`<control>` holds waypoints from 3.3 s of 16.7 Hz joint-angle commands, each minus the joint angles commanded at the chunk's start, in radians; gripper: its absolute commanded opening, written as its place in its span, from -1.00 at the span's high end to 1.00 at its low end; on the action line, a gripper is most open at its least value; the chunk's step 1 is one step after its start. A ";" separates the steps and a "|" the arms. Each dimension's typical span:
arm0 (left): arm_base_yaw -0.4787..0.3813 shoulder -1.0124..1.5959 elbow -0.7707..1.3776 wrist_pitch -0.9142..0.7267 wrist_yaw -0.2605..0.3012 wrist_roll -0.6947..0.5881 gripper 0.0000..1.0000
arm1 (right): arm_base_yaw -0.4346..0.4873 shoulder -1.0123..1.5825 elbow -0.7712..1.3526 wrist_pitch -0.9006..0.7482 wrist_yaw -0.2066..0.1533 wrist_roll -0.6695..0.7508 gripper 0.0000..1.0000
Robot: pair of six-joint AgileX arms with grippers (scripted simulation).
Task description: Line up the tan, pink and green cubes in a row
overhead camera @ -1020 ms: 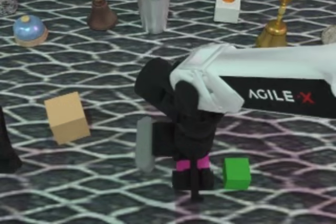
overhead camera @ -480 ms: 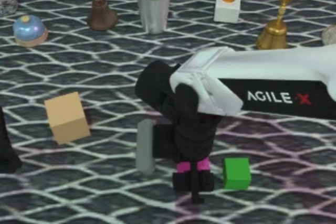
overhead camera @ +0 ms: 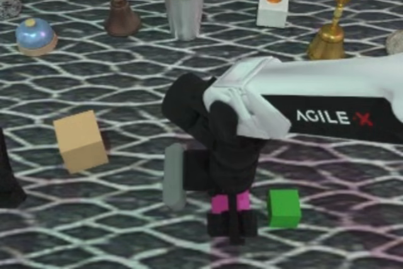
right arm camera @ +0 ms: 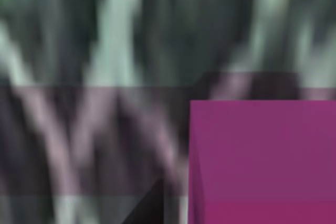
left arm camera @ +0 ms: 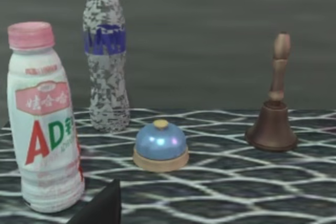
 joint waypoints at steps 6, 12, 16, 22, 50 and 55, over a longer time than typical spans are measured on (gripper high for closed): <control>0.000 0.000 0.000 0.000 0.000 0.000 -1.00 | 0.000 0.000 0.000 0.000 0.000 0.000 -1.00; 0.000 0.000 0.000 0.000 0.000 0.000 -1.00 | -0.001 -0.011 0.032 -0.042 0.000 0.000 -1.00; 0.000 0.000 0.000 0.000 0.000 0.000 -1.00 | 0.006 -0.053 0.125 -0.189 -0.001 -0.006 -1.00; 0.000 0.000 0.000 0.000 0.000 0.000 -1.00 | 0.002 -0.076 0.168 -0.246 -0.001 -0.005 -1.00; -0.219 1.900 1.456 -1.097 0.001 0.961 -1.00 | -0.829 -2.044 -1.412 0.881 0.002 0.688 -1.00; -0.224 1.944 1.494 -1.121 0.001 0.984 -1.00 | -0.845 -2.093 -1.447 0.911 0.009 0.706 -1.00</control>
